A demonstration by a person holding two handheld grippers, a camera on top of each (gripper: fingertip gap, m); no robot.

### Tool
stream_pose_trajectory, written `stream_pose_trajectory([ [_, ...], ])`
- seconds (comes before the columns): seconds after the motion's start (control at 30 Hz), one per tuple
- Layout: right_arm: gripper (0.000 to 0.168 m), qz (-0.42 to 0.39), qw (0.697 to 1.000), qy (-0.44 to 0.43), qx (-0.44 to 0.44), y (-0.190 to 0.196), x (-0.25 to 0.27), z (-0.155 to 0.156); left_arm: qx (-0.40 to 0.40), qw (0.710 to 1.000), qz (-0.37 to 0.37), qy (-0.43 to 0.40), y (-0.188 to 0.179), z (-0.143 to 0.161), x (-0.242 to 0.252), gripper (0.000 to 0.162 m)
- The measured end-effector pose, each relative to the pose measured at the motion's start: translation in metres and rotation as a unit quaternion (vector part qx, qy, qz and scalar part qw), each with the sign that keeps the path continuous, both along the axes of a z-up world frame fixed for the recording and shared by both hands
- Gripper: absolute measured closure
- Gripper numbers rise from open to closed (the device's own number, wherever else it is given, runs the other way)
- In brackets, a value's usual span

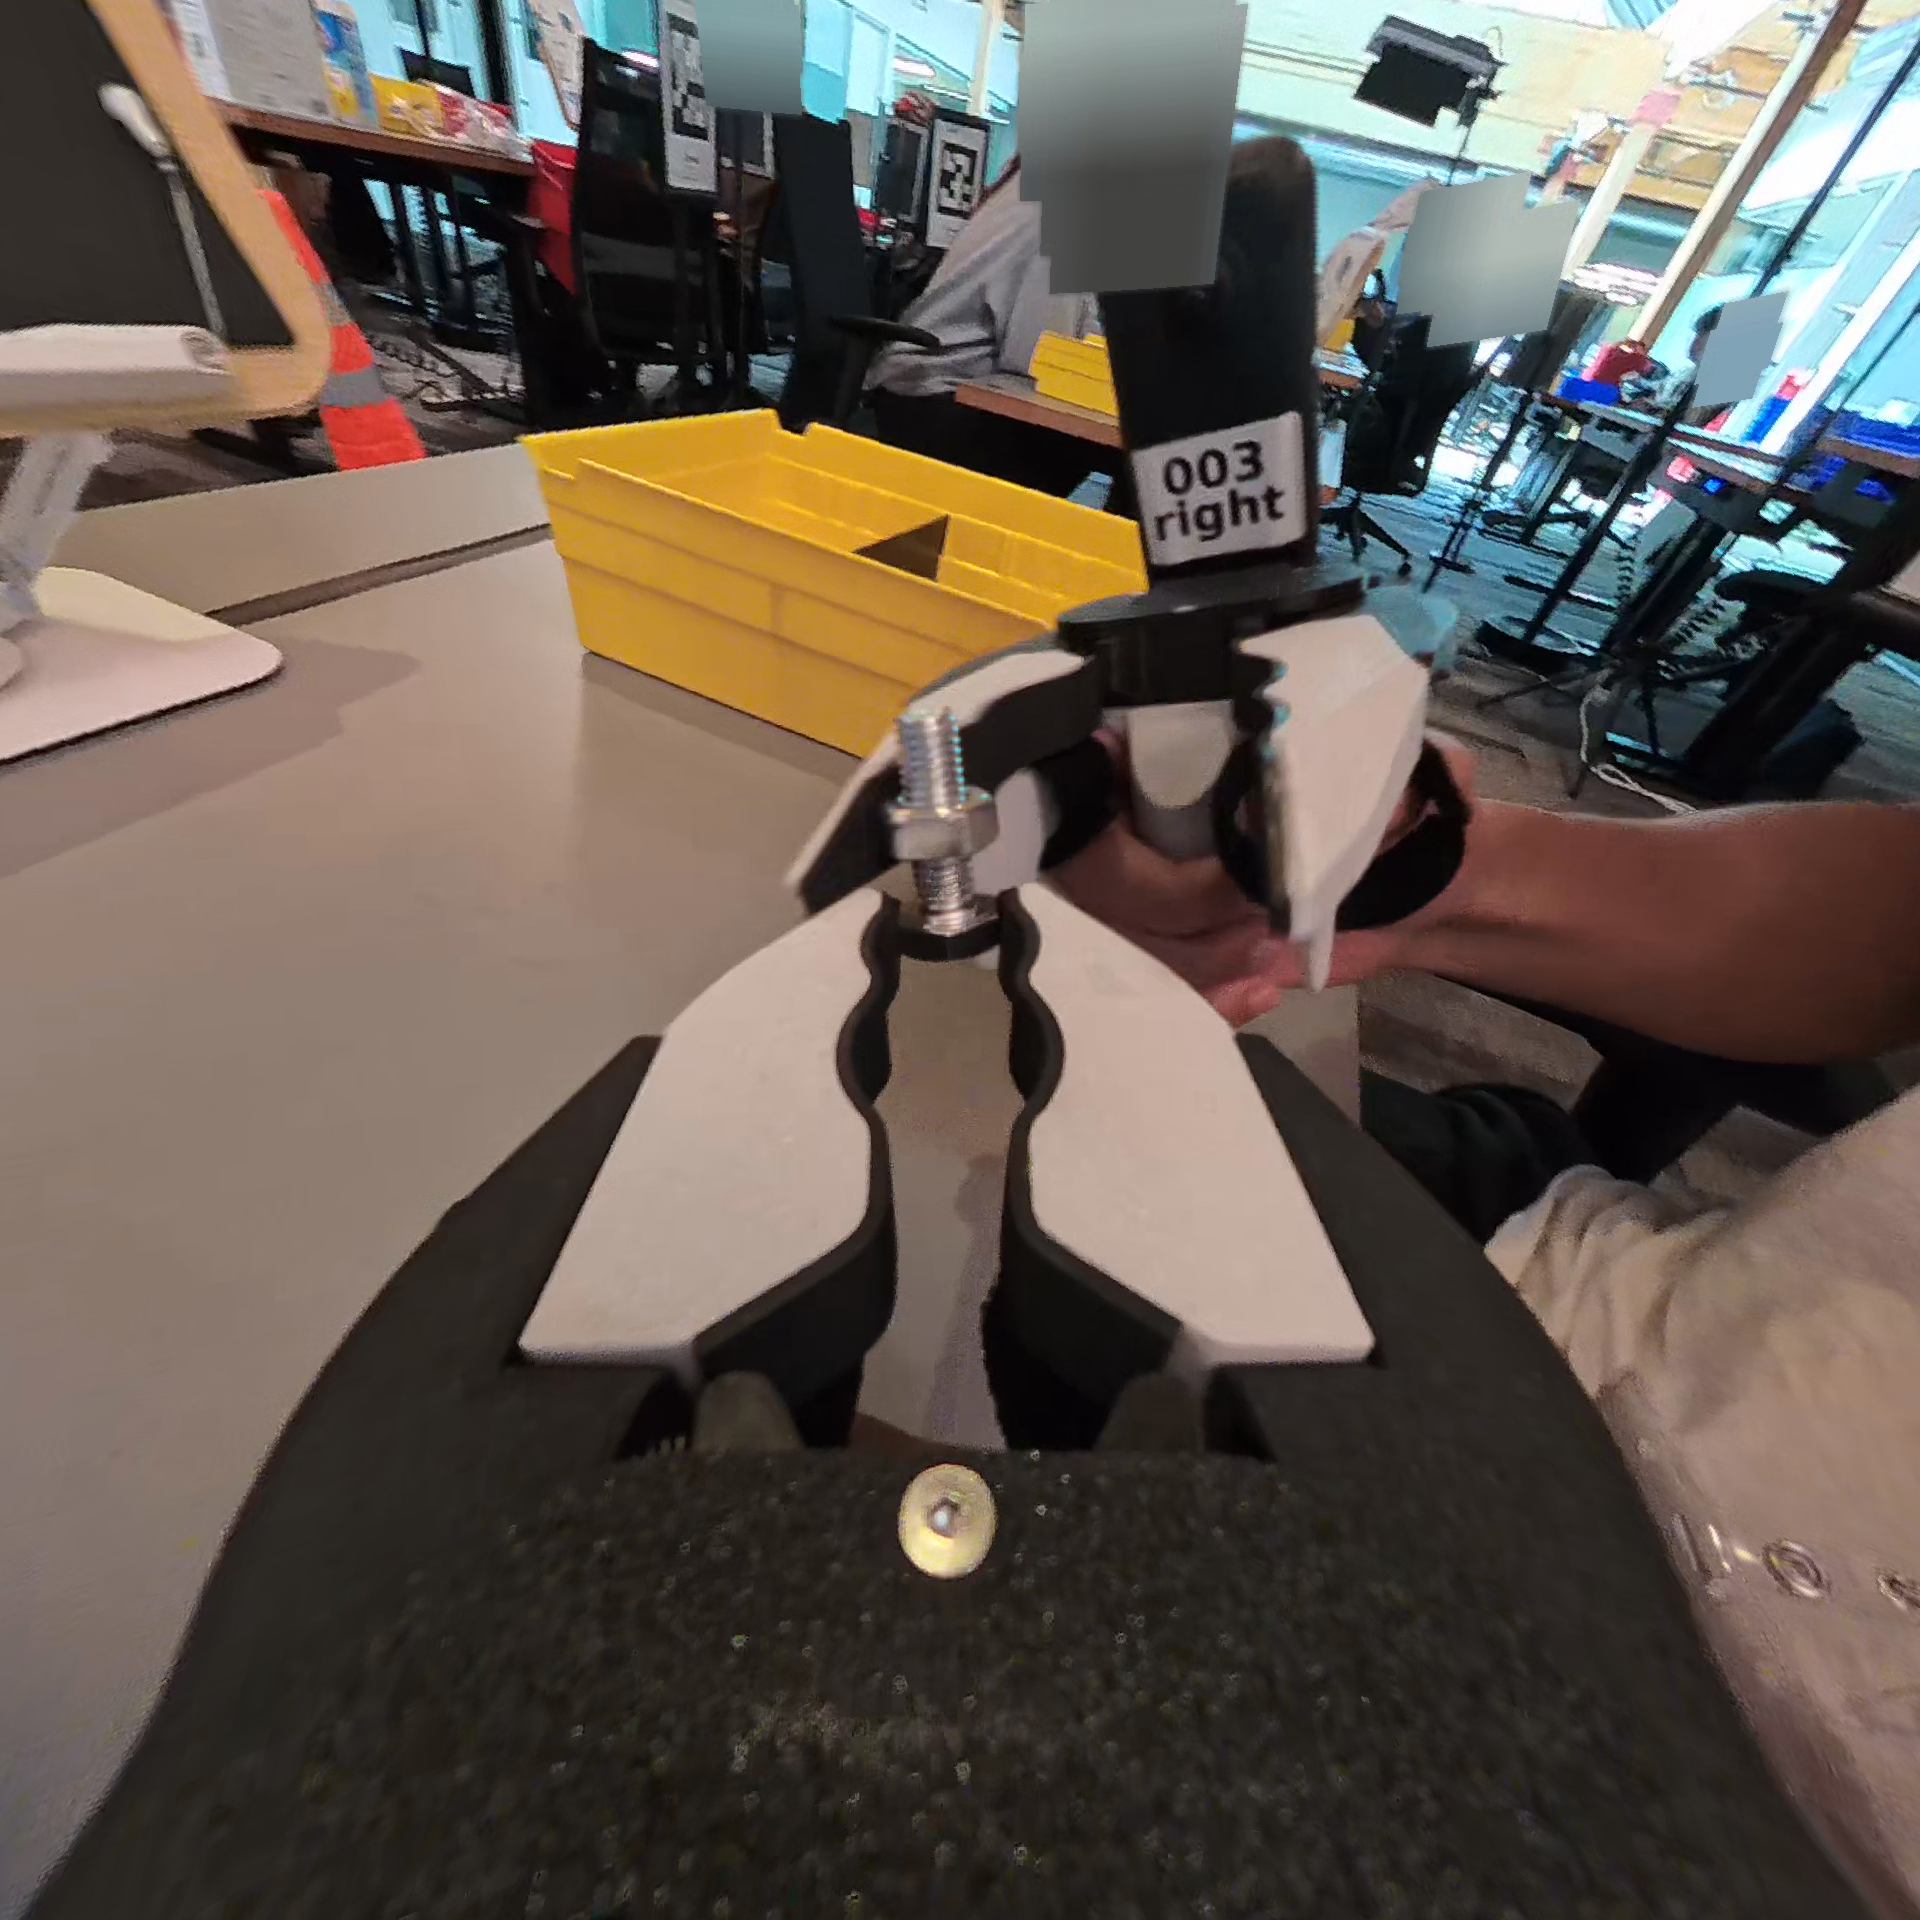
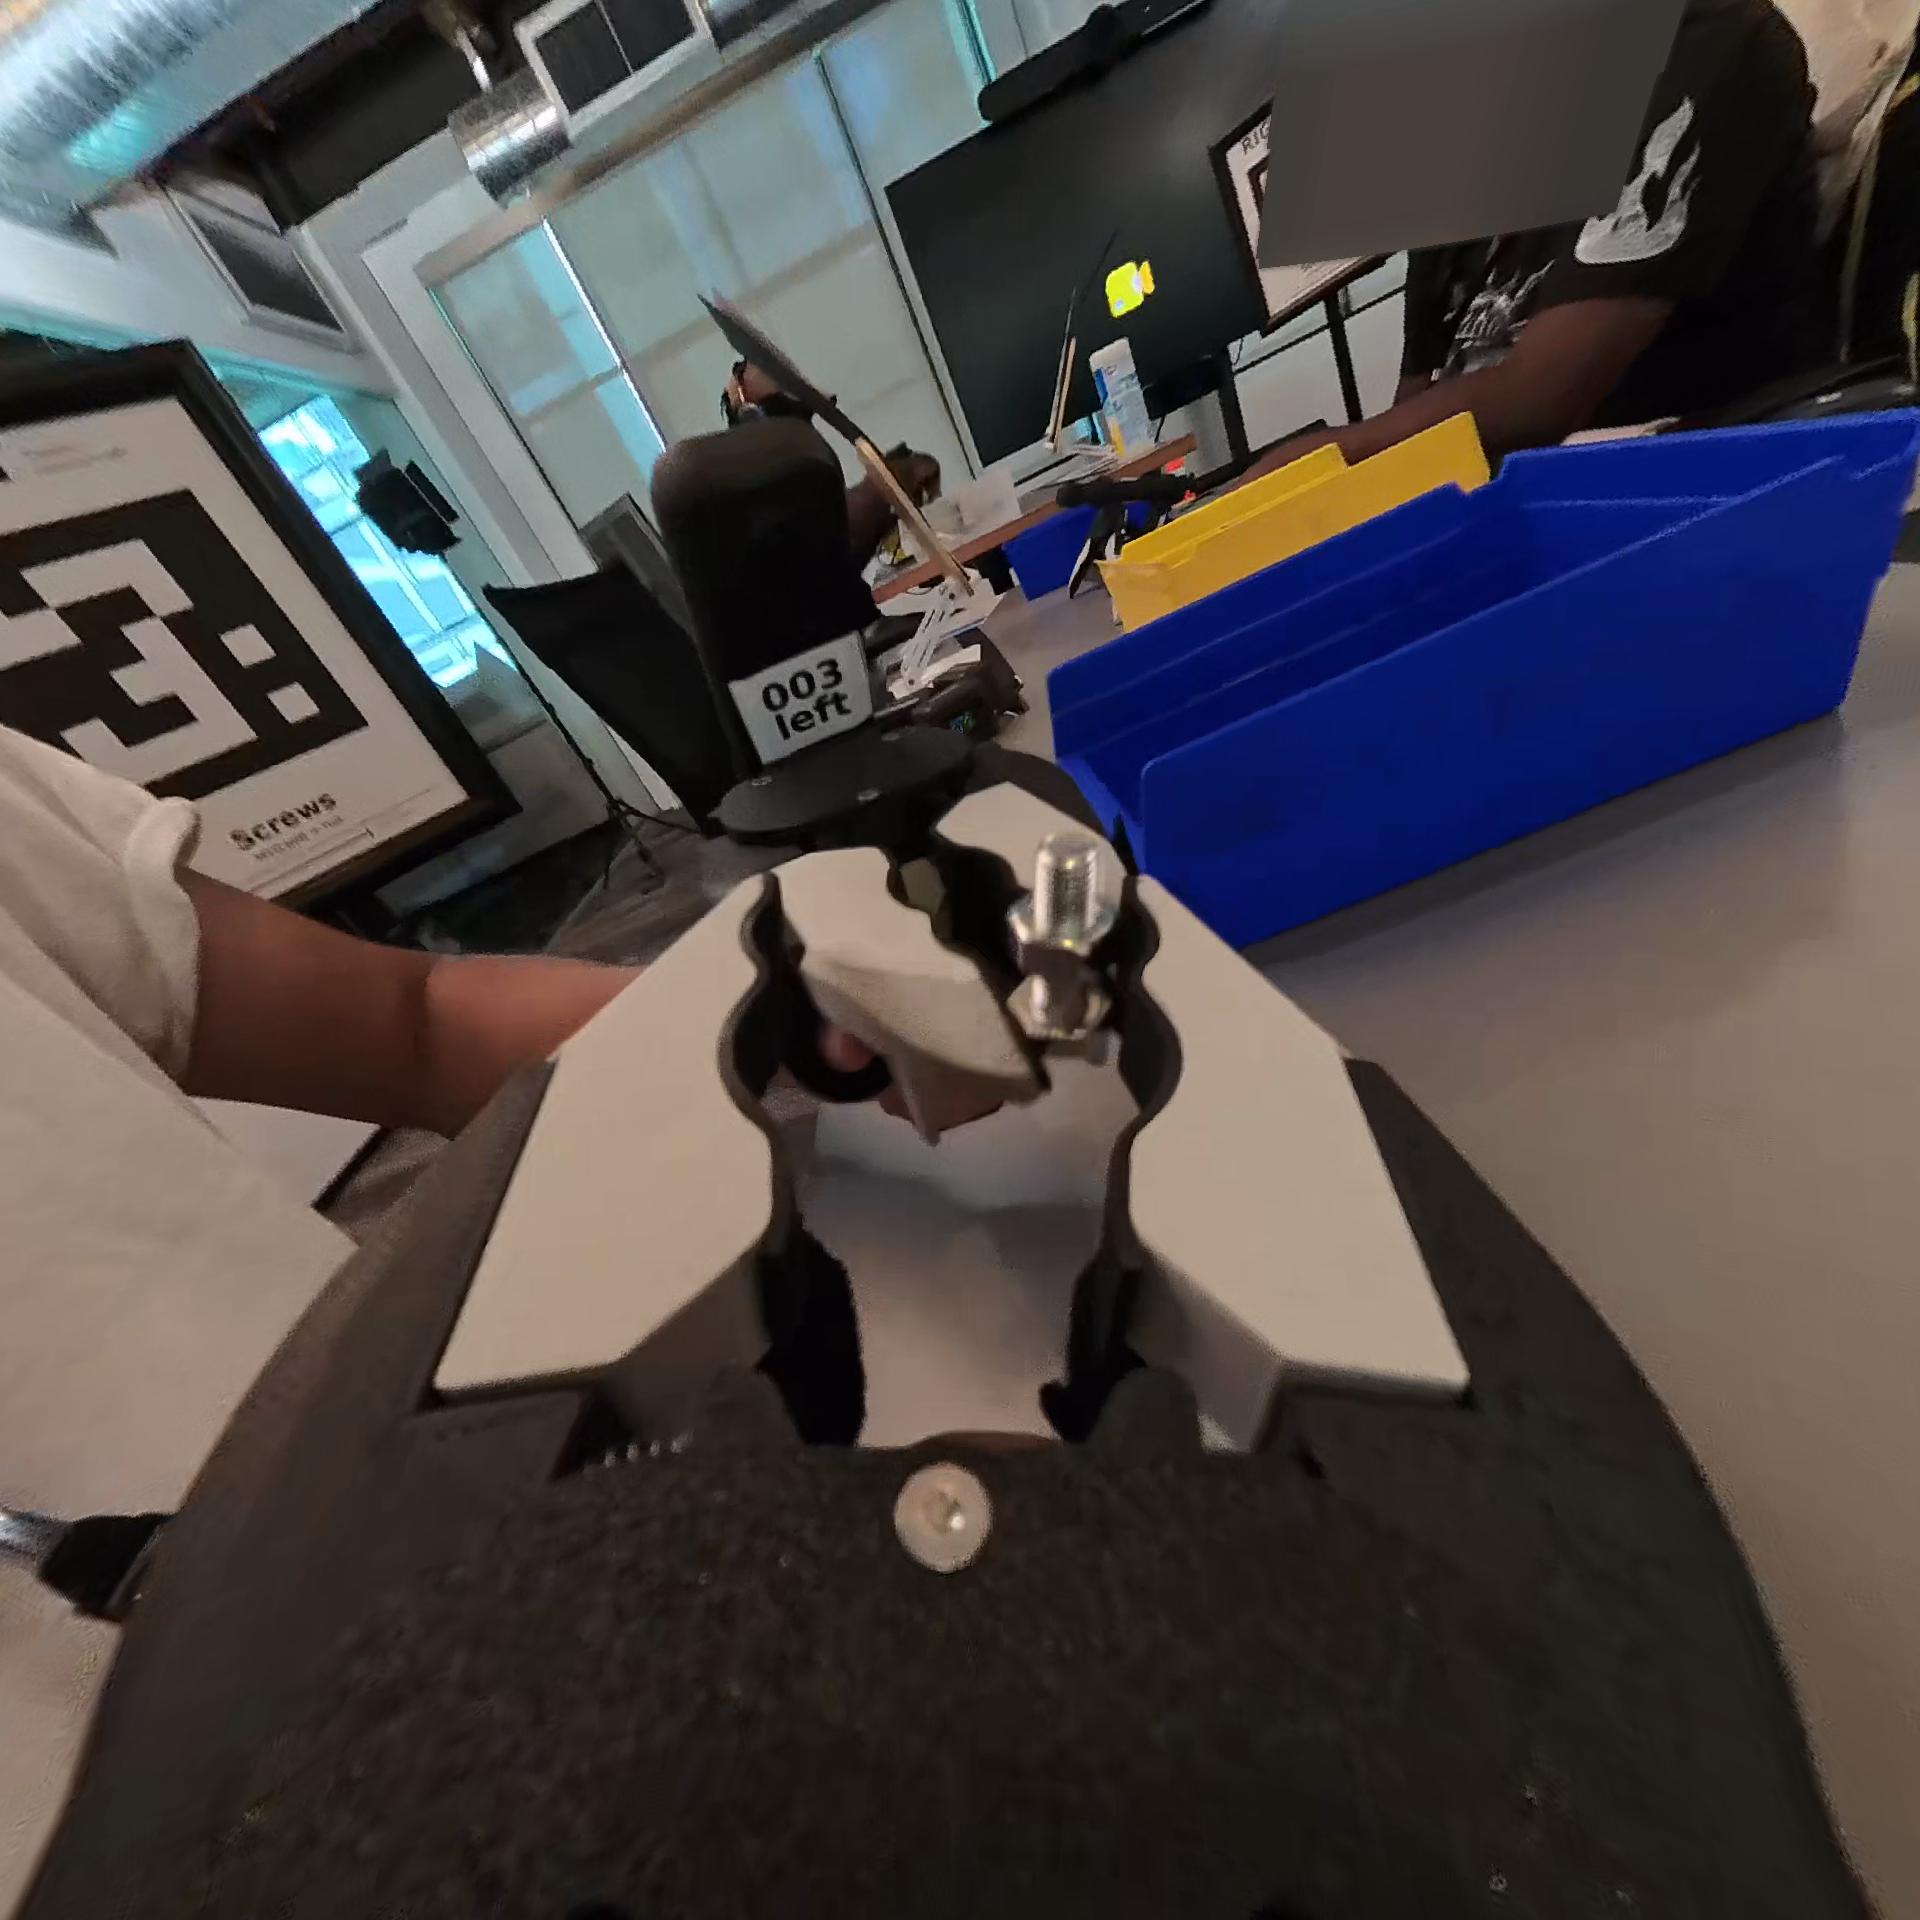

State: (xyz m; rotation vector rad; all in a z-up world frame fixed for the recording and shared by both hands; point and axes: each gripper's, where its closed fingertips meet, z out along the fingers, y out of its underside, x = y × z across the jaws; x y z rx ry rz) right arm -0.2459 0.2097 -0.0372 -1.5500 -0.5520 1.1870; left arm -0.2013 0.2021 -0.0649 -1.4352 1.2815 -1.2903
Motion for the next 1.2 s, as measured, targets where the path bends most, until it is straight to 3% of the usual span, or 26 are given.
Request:
stream_pose_trajectory([
  [0.23, 0.113, -0.042, 0.998, -0.027, 0.032, 0.001, 0.038, 0.001, 0.003, 1.0, 0.005, 0.005, 0.004, -0.001, -0.005, 0.144],
  [0.3, 0.119, -0.015, 0.999, -0.025, 0.032, -0.007, 0.029, -0.002, 0.0, 1.0, 0.0, 0.006, 0.003, -0.002, -0.004, 0.144],
  [0.4, 0.104, 0.003, 0.999, -0.025, 0.037, -0.007, 0.003, -0.001, 0.005, 1.0, -0.018, 0.01, -0.006, -0.004, 0.001, 0.144],
  [0.6, 0.108, -0.03, 0.999, -0.002, 0.038, 0.003, 0.034, 0.003, 0.005, 1.0, 0.0, 0.007, 0.003, -0.002, -0.004, 0.144],
  [0.73, 0.112, 0.018, 0.999, 0.011, 0.032, -0.012, 0.025, -0.001, 0.002, 1.0, -0.001, 0.011, 0.005, -0.005, -0.004, 0.144],
  [0.77, 0.102, 0.02, 0.999, 0.017, 0.032, -0.011, 0.016, 0.001, 0.002, 1.0, -0.007, 0.01, 0.002, -0.005, -0.001, 0.144],
  [0.83, 0.097, 0.022, 0.999, 0.004, 0.046, -0.008, 0.002, 0.001, 0.006, 1.0, -0.02, 0.014, -0.005, -0.006, 0.003, 0.144],
  [1.07, 0.105, -0.025, 0.998, -0.017, 0.056, -0.003, 0.038, 0.0, 0.0, 1.0, -0.007, 0.006, 0.003, -0.003, -0.005, 0.144],
  [1.17, 0.114, 0.004, 0.999, -0.01, 0.052, -0.011, 0.029, 0.0, -0.008, 1.0, -0.012, 0.004, 0.003, -0.004, -0.003, 0.144],
  [1.2, 0.11, 0.014, 0.999, -0.009, 0.049, -0.012, 0.019, 0.0, -0.01, 1.0, -0.018, 0.003, 0.0, -0.004, -0.001, 0.144],
])
